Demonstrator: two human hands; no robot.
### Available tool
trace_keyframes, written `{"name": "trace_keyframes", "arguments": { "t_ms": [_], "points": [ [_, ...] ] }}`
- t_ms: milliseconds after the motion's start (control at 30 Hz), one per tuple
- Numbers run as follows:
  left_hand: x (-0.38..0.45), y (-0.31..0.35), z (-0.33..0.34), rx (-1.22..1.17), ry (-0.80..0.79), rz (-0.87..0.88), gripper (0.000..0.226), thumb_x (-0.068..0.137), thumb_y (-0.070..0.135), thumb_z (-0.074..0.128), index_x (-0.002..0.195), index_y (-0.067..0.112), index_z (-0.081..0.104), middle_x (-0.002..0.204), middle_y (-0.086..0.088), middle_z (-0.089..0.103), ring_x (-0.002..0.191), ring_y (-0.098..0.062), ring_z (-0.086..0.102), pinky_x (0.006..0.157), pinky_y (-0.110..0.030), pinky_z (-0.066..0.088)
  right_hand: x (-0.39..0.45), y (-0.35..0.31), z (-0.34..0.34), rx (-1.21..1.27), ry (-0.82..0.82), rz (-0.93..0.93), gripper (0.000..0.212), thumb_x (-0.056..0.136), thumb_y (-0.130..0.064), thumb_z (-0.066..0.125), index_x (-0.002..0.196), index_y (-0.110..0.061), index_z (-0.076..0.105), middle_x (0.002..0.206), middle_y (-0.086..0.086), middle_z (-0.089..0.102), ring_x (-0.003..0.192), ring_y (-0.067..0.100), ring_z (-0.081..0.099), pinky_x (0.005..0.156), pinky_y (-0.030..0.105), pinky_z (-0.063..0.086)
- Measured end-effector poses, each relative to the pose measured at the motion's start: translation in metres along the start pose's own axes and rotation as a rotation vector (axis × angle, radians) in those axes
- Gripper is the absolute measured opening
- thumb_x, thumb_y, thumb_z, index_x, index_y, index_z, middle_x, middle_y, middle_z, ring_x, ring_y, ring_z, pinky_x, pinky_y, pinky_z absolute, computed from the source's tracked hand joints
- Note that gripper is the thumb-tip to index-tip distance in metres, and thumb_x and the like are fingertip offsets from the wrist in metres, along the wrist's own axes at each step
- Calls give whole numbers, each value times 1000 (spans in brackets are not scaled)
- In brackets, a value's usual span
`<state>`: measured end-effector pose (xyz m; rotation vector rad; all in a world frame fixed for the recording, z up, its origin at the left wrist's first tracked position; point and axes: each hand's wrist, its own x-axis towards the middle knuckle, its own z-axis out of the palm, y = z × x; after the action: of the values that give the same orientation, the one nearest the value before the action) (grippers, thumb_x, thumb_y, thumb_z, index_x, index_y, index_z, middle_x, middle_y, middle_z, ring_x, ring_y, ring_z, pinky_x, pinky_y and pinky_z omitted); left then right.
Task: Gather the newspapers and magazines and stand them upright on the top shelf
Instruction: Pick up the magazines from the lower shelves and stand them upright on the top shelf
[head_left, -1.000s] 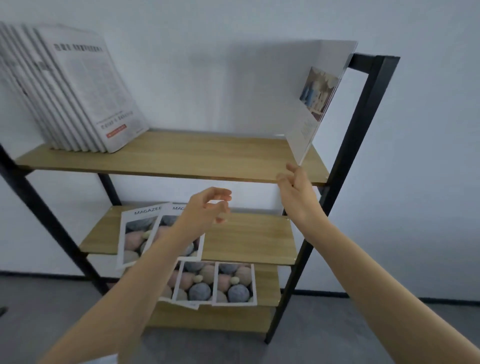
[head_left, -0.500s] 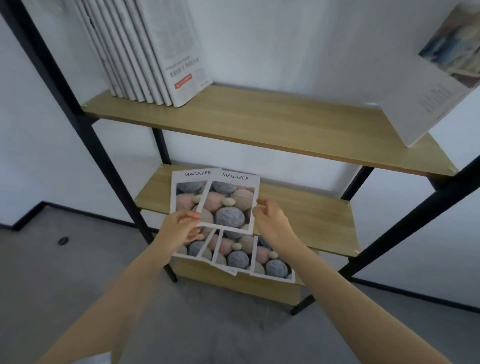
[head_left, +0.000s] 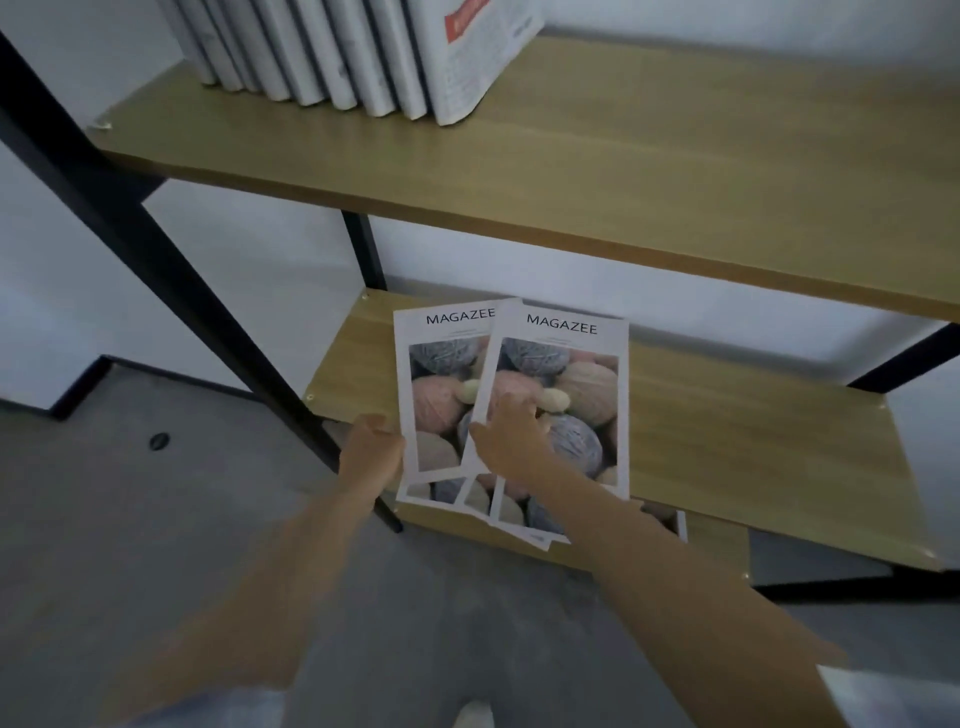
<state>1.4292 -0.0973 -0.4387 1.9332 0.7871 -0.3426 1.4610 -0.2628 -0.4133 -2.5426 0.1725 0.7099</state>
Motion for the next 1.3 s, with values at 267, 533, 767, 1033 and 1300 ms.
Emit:
{"name": "trace_keyframes", "arguments": {
  "t_ms": [267,533,767,1033,1300],
  "points": [
    [35,-21,11,-207,-52,6,7,67,18,47,71,13,50,75,-12,53,75,-28,58,80,-53,54,46,-10,27,-259,57,6,72,98,-42,40,152,-17,1,158,22,-12,140,51,-15,108,70,4],
    [-4,3,21,-224,-73,-16,15,91,11,57,106,11,57,91,-15,61,78,-25,61,61,-36,56,24,4,34,-303,39,-39,71,97,-27,40,152,-23,-5,158,20,-10,140,50,-15,104,74,1],
    [-55,-5,42,-364,-138,-68,11,89,16,65,99,15,62,97,-17,67,84,-27,66,61,-35,57,-19,33,27,-311,52,14,88,82,-16,68,146,-20,8,147,20,20,139,47,13,99,67,34],
    [-133,0,59,-424,-67,28,6,82,10,72,86,7,68,96,-26,68,92,-38,67,83,-53,56,-73,88,-8,-281,111,-118,50,87,-2,54,131,-13,33,133,18,37,110,34,53,78,36,49],
    [-244,19,74,-425,21,231,18,81,6,73,68,16,65,78,-18,67,78,-32,66,73,-48,56,-169,134,-57,19,157,-299,54,91,1,46,140,-21,36,129,10,47,114,31,52,76,30,41]
  ]
}}
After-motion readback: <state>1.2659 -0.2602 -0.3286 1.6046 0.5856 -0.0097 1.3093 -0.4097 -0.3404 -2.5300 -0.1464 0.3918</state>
